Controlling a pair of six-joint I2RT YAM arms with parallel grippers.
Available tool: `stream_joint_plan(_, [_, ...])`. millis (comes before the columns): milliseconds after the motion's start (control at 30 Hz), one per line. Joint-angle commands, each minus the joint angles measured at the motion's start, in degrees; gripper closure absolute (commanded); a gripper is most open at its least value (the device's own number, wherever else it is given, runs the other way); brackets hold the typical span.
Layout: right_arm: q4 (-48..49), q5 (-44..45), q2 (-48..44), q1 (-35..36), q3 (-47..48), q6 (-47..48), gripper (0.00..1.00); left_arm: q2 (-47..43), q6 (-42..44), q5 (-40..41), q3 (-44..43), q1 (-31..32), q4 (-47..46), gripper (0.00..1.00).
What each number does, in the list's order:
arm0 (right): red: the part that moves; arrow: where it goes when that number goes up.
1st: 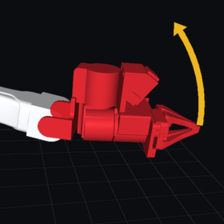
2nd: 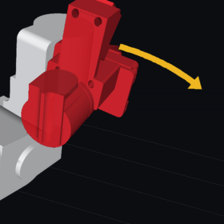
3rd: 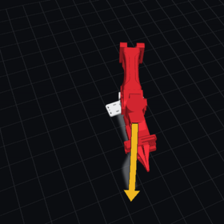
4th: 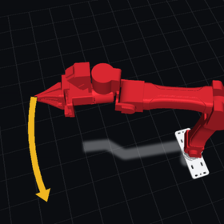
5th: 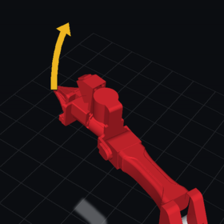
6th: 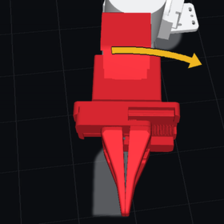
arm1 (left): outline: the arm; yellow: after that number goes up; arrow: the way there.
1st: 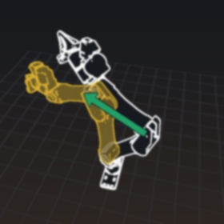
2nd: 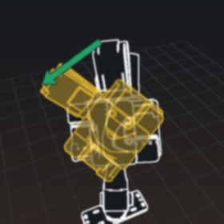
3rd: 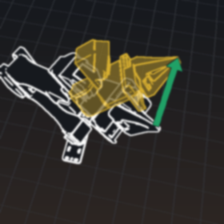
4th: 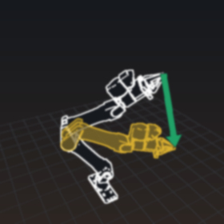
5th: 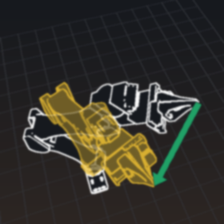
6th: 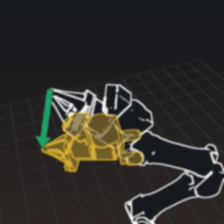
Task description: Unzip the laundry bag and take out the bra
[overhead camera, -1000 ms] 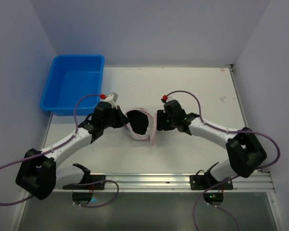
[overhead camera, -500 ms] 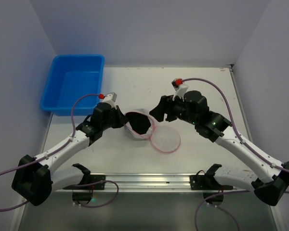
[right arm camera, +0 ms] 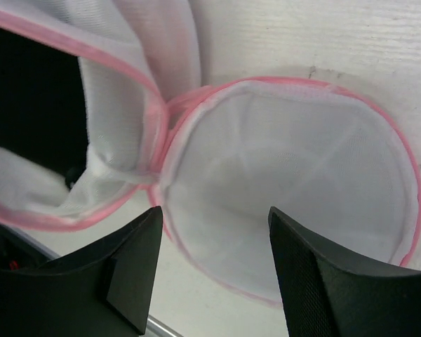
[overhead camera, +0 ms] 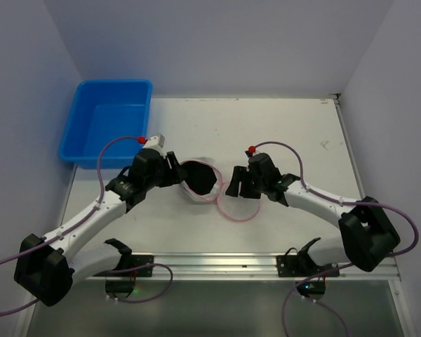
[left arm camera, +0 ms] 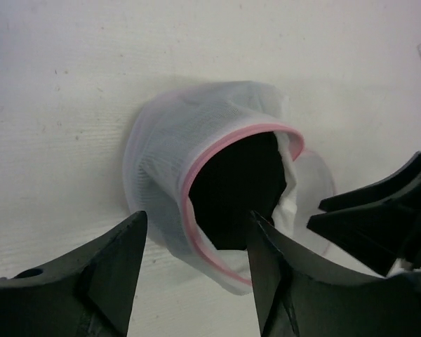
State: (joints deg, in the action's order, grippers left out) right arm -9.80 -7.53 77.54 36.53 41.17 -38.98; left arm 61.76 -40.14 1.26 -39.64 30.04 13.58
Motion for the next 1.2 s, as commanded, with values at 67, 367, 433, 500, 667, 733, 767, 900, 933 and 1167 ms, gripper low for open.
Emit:
stream_joint_plan(67, [5.32, -0.03, 3.75, -1.37, -0.30, -1.53, 0.36, -3.48, 2.87, 6.04, -8.87, 1.41, 5.84, 0.32])
stream_joint_plan(367, [6.46, -0.73, 7.81, -2.78, -1.26, -2.94, 0.37, 9.05, 5.42, 10.52, -21.70, 14.32, 7.59, 0.37])
stream_joint_plan(433, [6.46, -0.73, 7.89, -2.78, -1.18, -2.94, 0.36, 14.41, 5.16, 11.57, -25.38, 17.22, 8.82, 0.38])
stream_joint_plan(500, [6.46, -0.64, 7.80, -2.78, -1.00, -3.03, 0.36, 17.77, 5.25, 13.59, -27.24, 18.73, 9.88, 0.38])
stream_joint_plan(667, [6.64, -0.99, 7.98, -2.78, -0.91, -3.29, 0.36, 26.39, 5.34, 18.60, -30.58, 19.70, 13.66, 0.37])
stream_joint_plan(733, [6.81, -1.00, 7.89, -2.78, -1.26, -3.29, 0.36, 27.54, 5.68, 21.94, -30.85, 20.14, 14.89, 0.32])
stream_joint_plan(767, [6.99, -1.08, 7.89, -2.78, -1.27, -3.29, 0.36, 28.67, 5.95, 22.64, -30.94, 20.58, 15.24, 0.30])
stream_joint_plan(900, [7.60, -1.44, 8.15, -2.78, -1.53, -3.29, 0.36, 31.31, 6.91, 25.72, -30.33, 20.76, 15.51, 0.13])
stream_joint_plan(933, [7.61, -1.61, 8.24, -2.78, -1.44, -3.21, 0.36, 32.62, 7.00, 26.25, -30.41, 20.76, 15.77, 0.11])
stream_joint_plan(1167, [7.96, -2.31, 9.03, -2.87, -1.44, -3.12, 0.36, 36.94, 5.87, 33.36, -30.67, 21.37, 19.37, 0.10])
